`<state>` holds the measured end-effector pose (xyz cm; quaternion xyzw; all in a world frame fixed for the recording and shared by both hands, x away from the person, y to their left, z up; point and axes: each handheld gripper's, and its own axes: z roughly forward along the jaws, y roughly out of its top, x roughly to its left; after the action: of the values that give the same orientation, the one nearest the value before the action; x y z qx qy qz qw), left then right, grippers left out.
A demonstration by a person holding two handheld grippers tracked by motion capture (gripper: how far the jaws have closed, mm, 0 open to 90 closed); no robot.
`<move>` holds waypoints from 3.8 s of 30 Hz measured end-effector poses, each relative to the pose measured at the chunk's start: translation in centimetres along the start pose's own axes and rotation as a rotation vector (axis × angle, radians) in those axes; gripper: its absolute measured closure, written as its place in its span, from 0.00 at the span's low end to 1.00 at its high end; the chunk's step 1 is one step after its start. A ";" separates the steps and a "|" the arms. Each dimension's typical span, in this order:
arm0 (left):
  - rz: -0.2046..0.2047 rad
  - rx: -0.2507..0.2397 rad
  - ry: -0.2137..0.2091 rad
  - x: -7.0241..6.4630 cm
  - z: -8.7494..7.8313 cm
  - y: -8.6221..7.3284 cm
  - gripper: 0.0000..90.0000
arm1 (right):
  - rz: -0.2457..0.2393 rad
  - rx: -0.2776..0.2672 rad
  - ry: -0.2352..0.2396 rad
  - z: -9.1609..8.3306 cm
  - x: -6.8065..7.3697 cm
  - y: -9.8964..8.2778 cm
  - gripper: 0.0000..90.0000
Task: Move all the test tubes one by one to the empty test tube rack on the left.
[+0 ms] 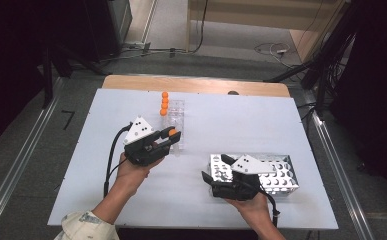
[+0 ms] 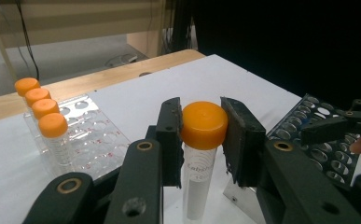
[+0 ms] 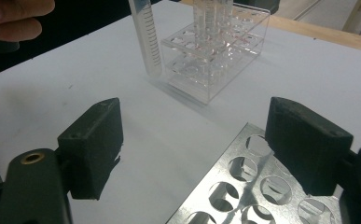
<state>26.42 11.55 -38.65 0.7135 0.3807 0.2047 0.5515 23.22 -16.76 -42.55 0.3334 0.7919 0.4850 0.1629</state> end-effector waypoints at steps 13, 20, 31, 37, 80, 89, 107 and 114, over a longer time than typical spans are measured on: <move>0.005 0.003 0.042 0.6 0.2 0.2 0.79 | 0.014 -0.016 -0.028 -1.8 -0.8 -0.7 0.20; 0.016 0.012 0.074 1.3 0.4 0.6 0.79 | 0.028 -0.020 -0.046 -2.6 -1.4 -1.1 0.20; 0.005 0.026 0.127 2.6 1.1 0.6 0.79 | 0.031 -0.021 -0.054 -3.3 -1.6 -1.5 0.20; 0.002 0.027 0.152 3.1 1.2 0.6 0.79 | 0.035 -0.018 -0.055 -3.4 -1.7 -1.6 0.20; 0.004 0.021 0.232 4.9 2.7 1.9 0.79 | 0.028 0.002 -0.054 -3.1 -1.4 -1.8 0.20; 0.011 0.021 0.259 5.3 3.5 1.8 0.79 | 0.030 0.005 -0.050 -3.0 -1.4 -1.8 0.20; 0.056 0.052 0.304 5.4 5.3 0.8 0.79 | 0.026 0.016 -0.046 -2.8 -1.2 -1.9 0.20; 0.040 0.081 0.314 5.8 5.8 -0.4 0.79 | 0.023 0.019 -0.044 -2.7 -1.1 -2.0 0.20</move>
<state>34.02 12.37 -41.58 0.7018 0.4557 0.3092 0.4519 21.72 -19.92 -43.04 0.3546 0.7887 0.4720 0.1715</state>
